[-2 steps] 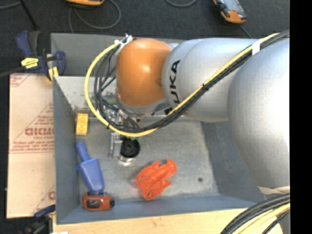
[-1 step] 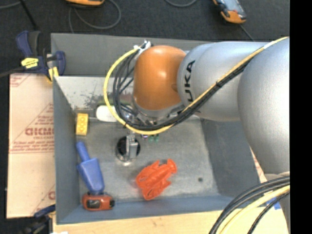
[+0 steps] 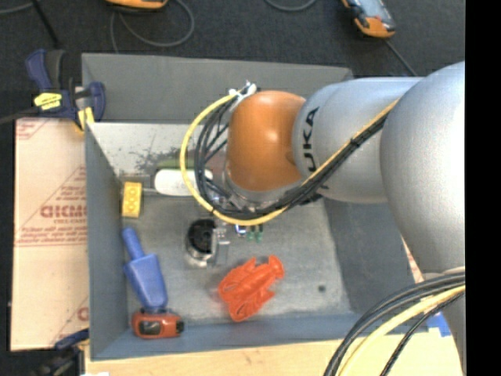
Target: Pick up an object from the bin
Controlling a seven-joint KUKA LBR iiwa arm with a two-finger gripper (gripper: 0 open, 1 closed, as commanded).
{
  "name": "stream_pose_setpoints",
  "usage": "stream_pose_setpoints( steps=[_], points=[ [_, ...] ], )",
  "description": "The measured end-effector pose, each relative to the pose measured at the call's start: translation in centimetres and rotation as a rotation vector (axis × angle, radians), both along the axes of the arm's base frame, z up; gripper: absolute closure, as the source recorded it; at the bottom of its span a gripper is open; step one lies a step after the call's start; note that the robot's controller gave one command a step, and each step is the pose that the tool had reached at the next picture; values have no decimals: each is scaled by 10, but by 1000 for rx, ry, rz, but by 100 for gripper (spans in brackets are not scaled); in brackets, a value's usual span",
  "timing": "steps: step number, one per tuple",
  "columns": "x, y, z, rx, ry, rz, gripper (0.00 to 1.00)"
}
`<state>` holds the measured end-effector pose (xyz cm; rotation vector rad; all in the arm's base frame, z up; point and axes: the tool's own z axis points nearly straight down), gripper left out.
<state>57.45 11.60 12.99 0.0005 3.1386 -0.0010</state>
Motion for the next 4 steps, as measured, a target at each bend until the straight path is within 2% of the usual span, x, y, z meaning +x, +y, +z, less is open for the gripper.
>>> stream_pose_setpoints(
  steps=[1, 2, 3, 4],
  points=[
    [-4, -27, -8, 1, 2, 9, 0],
    [-25, -60, -34, 2, -4, -19, 0],
    [-8, -78, -57, 1, 4, -58, 100],
    [-9, -78, -57, 1, 4, -59, 100]
  ],
)
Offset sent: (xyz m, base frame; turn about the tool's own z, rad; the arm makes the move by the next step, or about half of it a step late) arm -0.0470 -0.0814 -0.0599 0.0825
